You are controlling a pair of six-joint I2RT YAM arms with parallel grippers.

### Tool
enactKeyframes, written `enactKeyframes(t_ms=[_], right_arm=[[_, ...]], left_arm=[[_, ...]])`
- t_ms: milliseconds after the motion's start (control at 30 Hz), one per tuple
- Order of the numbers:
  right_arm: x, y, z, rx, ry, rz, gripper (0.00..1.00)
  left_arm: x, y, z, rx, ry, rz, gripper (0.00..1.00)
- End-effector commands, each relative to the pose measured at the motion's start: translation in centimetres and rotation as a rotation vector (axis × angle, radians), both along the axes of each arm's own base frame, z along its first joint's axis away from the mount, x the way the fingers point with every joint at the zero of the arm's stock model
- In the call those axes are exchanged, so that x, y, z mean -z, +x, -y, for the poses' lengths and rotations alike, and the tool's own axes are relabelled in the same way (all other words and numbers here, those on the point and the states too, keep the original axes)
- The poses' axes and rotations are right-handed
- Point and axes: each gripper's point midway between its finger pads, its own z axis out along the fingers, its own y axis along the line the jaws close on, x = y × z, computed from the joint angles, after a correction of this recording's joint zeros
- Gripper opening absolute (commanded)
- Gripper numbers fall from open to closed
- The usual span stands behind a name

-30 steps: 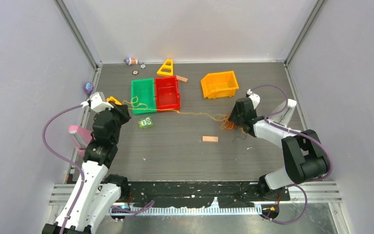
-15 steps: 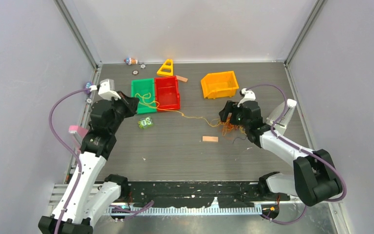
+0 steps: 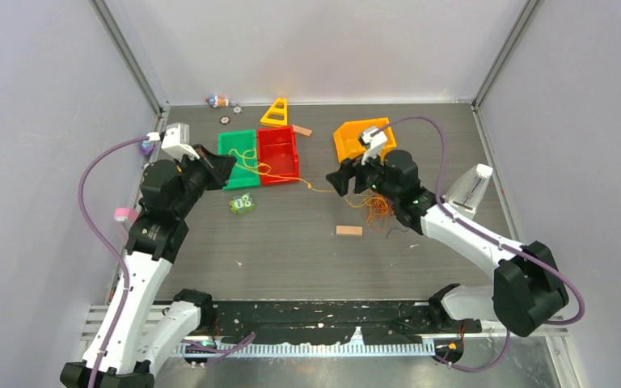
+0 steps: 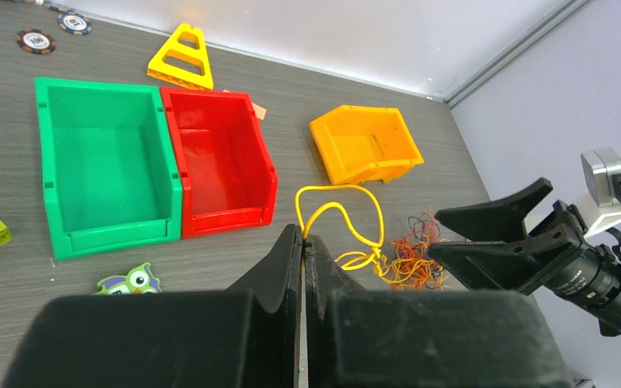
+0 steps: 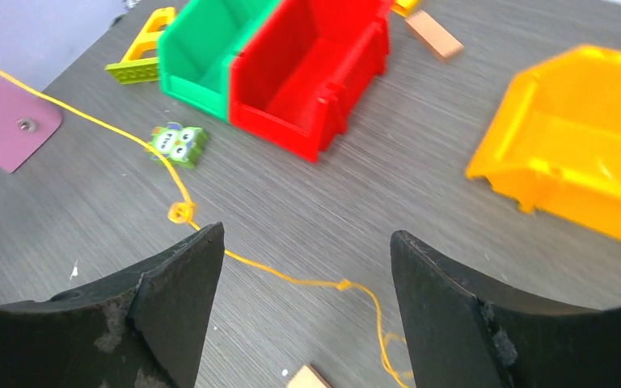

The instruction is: Untangle the cables

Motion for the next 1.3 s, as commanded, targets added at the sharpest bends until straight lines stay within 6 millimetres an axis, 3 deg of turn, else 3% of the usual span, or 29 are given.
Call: enactKeyframes(t_ms=[0,200,400,533,600,633,700,733,767,800,833,867,900,933,1000,1067,1267], right_arm=[[-1.7,-0.9,-4.5,-0.173,-0.092,0.113,0.82],[1.4,-0.3,-6.6,-0.183,-0.217,0.128,0.80],[4.6,0.1,-6.4,-0.164,-0.262,0.093,0.77],[5.9,1.6,-5.8,-0.088,-0.311,0.053,0.58],[5.8,1.7,-5.8,-0.077,-0.309,0.042,0.37],[5.8,1.6,-5.8,-0.079,-0.313,0.029,0.17],[4.1,1.1,-6.1,-0.096,-0.275,0.022,0.07],[1.7,1.0,-6.5,-0.105,-0.238,0.050,0.06],[0.9,0.2,-6.7,-0.138,-0.226,0.037,0.06],[-2.5,0.1,-7.0,-0.142,-0.173,0.075,0.05],[-3.5,-0.6,-7.2,-0.163,-0.148,0.054,0.05],[-6.8,-1.0,-7.3,-0.169,-0.103,0.094,0.05],[-7.7,-1.6,-7.5,-0.192,-0.082,0.078,0.05],[-10.1,-1.9,-7.6,-0.197,-0.047,0.109,0.05],[-12.0,-2.2,-7.9,-0.212,-0.019,0.101,0.06],[-12.3,-2.3,-8.3,-0.225,-0.020,0.062,0.05],[-12.5,-2.6,-9.2,-0.240,0.027,-0.012,0.05]], left_arm=[[-2.8,-0.9,0.4,0.031,-0.017,0.056,0.00],[-4.1,-1.5,0.1,0.026,-0.005,0.074,0.00],[-4.7,-2.0,-0.2,0.022,0.008,0.084,0.00],[-4.9,-2.1,-0.3,0.017,0.012,0.089,0.00],[-4.6,-1.9,-0.4,0.013,0.018,0.080,0.00],[-4.2,-1.8,-0.3,0.015,0.016,0.073,0.00],[-3.4,-1.5,0.6,0.053,-0.015,0.060,0.00],[-2.5,-1.2,1.4,0.086,-0.038,0.043,0.00],[-1.1,-0.9,2.3,0.125,-0.063,0.012,0.00],[-0.2,-0.6,3.1,0.158,-0.090,-0.012,0.00],[0.8,-0.4,4.1,0.198,-0.102,-0.030,0.00],[1.5,-0.2,5.1,0.241,-0.107,-0.040,0.00],[2.1,-0.2,6.5,0.293,-0.108,-0.044,0.00],[2.6,-0.2,7.7,0.345,-0.105,-0.044,0.00],[2.7,-0.2,10.0,0.436,-0.102,-0.019,0.00],[2.8,-0.2,11.7,0.510,-0.102,0.004,0.00],[3.0,-0.3,14.0,0.625,-0.137,0.100,0.00]])
